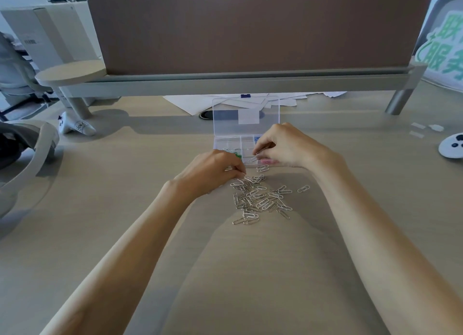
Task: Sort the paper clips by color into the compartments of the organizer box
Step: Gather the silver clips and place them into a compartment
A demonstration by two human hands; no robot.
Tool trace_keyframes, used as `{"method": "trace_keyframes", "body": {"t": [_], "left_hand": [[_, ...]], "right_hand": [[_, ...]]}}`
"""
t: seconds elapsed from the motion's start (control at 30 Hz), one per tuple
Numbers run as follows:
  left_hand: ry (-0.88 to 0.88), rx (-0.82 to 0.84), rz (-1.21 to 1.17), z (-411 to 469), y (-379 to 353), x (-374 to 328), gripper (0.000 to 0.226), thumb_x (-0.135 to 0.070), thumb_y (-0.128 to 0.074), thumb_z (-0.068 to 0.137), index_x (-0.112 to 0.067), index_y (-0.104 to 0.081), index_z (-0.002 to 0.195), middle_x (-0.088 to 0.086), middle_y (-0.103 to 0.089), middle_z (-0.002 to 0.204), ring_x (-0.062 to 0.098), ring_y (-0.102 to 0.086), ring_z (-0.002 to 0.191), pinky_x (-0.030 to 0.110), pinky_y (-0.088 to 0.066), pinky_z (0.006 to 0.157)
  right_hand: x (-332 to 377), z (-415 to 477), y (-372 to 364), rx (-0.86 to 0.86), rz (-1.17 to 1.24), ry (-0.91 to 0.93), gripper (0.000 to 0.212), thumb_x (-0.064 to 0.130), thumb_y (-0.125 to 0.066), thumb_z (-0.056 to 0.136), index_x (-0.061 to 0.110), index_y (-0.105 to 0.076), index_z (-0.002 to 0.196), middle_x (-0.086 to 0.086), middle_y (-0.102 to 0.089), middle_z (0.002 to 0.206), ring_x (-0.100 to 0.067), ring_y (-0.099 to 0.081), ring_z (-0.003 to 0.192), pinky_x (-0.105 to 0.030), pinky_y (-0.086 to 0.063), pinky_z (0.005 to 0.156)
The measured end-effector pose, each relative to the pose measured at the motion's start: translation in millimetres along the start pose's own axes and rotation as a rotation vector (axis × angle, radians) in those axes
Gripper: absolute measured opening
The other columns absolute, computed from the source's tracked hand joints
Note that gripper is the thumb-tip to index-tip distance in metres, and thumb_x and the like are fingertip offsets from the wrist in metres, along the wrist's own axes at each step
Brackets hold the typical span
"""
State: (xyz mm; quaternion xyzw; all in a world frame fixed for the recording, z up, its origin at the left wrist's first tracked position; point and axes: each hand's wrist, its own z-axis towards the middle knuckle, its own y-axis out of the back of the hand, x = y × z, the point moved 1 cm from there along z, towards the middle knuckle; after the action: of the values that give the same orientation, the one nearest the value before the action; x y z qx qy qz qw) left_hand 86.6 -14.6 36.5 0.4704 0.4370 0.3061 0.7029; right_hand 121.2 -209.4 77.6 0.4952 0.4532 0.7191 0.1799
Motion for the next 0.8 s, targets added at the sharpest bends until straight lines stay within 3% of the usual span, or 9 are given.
{"method": "trace_keyframes", "body": {"t": [0.13,0.33,0.47,0.63,0.8], "left_hand": [[-0.055,0.023,0.024,2,-3,-4,0.012,-0.034,-0.064,0.090,-0.034,-0.073,0.097,-0.017,-0.066,0.098,0.000,-0.052,0.094,0.026,-0.045,0.075],[-0.112,0.032,0.203,6,-3,-10,0.017,-0.039,-0.059,0.092,-0.028,-0.069,0.100,-0.013,-0.062,0.101,0.005,-0.052,0.098,0.025,-0.035,0.066],[-0.121,0.080,0.234,13,1,-13,0.017,-0.042,-0.059,0.091,-0.029,-0.067,0.099,-0.014,-0.060,0.103,0.005,-0.051,0.099,0.024,-0.033,0.067],[-0.087,0.132,0.182,16,-1,-14,0.017,-0.037,-0.059,0.092,-0.025,-0.067,0.100,-0.011,-0.062,0.105,0.008,-0.056,0.092,0.023,-0.034,0.067],[-0.060,0.101,0.123,18,3,-16,0.010,-0.034,-0.069,0.086,-0.027,-0.073,0.092,-0.010,-0.069,0.095,0.005,-0.054,0.079,0.023,-0.040,0.065]], "right_hand": [[3,-2,3,-0.023,-0.065,0.031,0.013,0.012,-0.071,0.085,0.018,-0.077,0.095,0.002,-0.075,0.089,-0.006,-0.067,0.081,-0.026,-0.055,0.080],[-2,0,1,-0.014,-0.048,0.012,0.013,0.012,-0.071,0.085,0.021,-0.078,0.092,0.004,-0.074,0.085,-0.001,-0.068,0.074,-0.016,-0.052,0.069],[-2,0,2,-0.021,-0.065,0.017,0.014,0.012,-0.070,0.085,0.021,-0.077,0.093,0.006,-0.074,0.088,-0.004,-0.068,0.080,-0.020,-0.052,0.075],[-5,0,3,-0.031,-0.075,0.013,0.014,0.014,-0.070,0.085,0.022,-0.077,0.093,0.006,-0.074,0.090,-0.006,-0.067,0.084,-0.023,-0.051,0.079],[-5,2,2,-0.025,-0.076,0.026,0.014,0.013,-0.071,0.084,0.019,-0.077,0.094,0.004,-0.075,0.090,-0.005,-0.067,0.083,-0.017,-0.044,0.073]]}}
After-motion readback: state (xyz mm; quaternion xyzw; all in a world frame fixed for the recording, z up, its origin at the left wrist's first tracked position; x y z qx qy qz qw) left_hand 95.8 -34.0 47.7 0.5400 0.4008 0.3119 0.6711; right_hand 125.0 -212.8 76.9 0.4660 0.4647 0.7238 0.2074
